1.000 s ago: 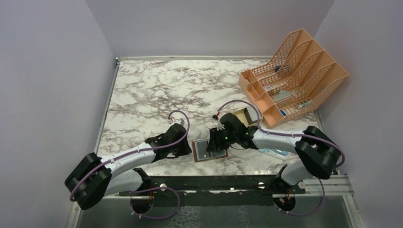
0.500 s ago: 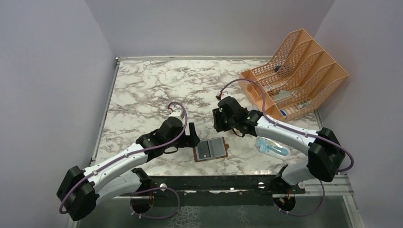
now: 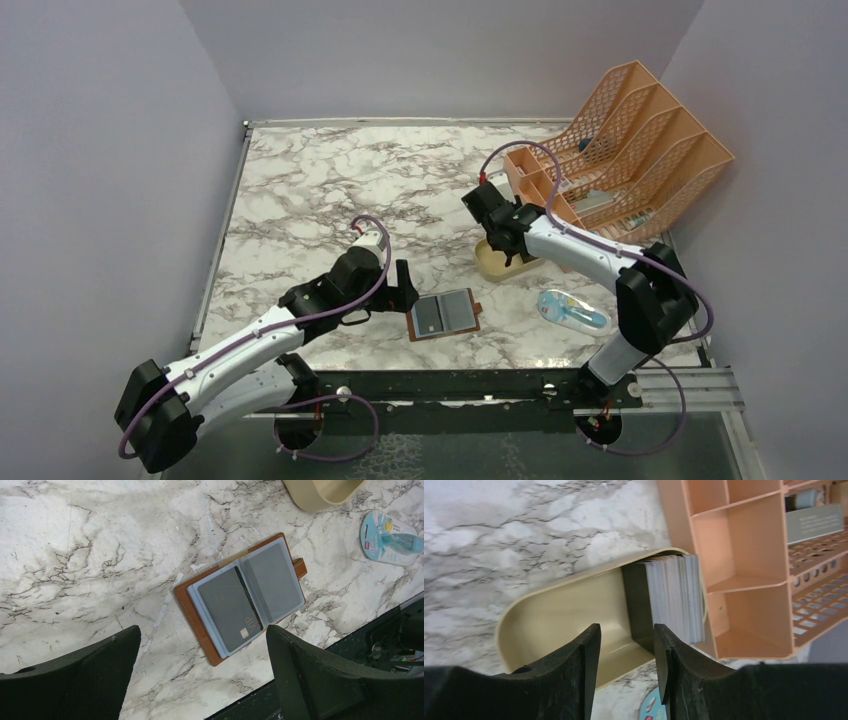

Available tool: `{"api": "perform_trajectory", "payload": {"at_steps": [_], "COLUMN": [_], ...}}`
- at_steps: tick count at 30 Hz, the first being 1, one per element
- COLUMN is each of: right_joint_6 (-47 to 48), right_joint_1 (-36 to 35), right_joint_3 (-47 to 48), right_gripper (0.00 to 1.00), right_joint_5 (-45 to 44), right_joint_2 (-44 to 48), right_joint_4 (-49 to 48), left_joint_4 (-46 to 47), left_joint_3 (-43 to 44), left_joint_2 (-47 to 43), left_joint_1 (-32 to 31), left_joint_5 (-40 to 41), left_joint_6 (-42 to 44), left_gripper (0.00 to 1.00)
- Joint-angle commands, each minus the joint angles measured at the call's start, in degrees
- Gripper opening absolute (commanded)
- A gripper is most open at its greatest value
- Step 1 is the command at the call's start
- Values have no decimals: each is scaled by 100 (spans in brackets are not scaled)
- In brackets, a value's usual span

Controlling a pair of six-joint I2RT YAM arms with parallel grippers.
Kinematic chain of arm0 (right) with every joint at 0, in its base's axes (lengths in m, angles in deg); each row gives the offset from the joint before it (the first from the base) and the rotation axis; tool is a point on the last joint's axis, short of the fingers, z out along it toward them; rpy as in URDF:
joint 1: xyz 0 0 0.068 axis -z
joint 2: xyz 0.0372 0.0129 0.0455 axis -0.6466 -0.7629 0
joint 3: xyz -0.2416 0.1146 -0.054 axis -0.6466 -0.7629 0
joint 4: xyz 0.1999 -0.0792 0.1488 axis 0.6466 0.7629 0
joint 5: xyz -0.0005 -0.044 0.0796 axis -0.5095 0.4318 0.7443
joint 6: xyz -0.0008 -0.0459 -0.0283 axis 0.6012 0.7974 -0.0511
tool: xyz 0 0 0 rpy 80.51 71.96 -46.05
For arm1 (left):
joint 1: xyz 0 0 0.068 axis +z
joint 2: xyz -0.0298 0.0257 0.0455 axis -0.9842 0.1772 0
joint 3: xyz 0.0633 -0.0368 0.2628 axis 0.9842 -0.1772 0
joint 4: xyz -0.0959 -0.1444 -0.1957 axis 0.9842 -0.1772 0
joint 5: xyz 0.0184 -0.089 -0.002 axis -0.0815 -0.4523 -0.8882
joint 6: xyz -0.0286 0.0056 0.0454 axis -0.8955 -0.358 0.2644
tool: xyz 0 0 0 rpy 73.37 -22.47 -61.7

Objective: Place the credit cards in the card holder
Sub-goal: Pick up the credit card from the storage box.

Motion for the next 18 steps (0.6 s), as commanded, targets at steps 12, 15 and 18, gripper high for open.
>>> {"api": "perform_trajectory", "payload": {"at_steps": [12, 15, 18], "right_joint_6": [334, 311, 251], "right_joint_1": [206, 214, 231], "right_joint_3": [328, 312, 343], "right_gripper": [43, 43, 42], "right_joint_5": [-1298, -1398, -1486], "right_joint_2": [-700, -851, -1015], "right_joint_4": [229, 227, 296], "left_joint_4": [15, 30, 19], "left_joint_3": [16, -3, 11], "left_joint_2": [-114, -99, -83], "left_joint_1": [9, 3, 8], "left_joint_5": [107, 115, 95], "left_joint_6": [52, 51, 61], "left_gripper": [99, 99, 99]}}
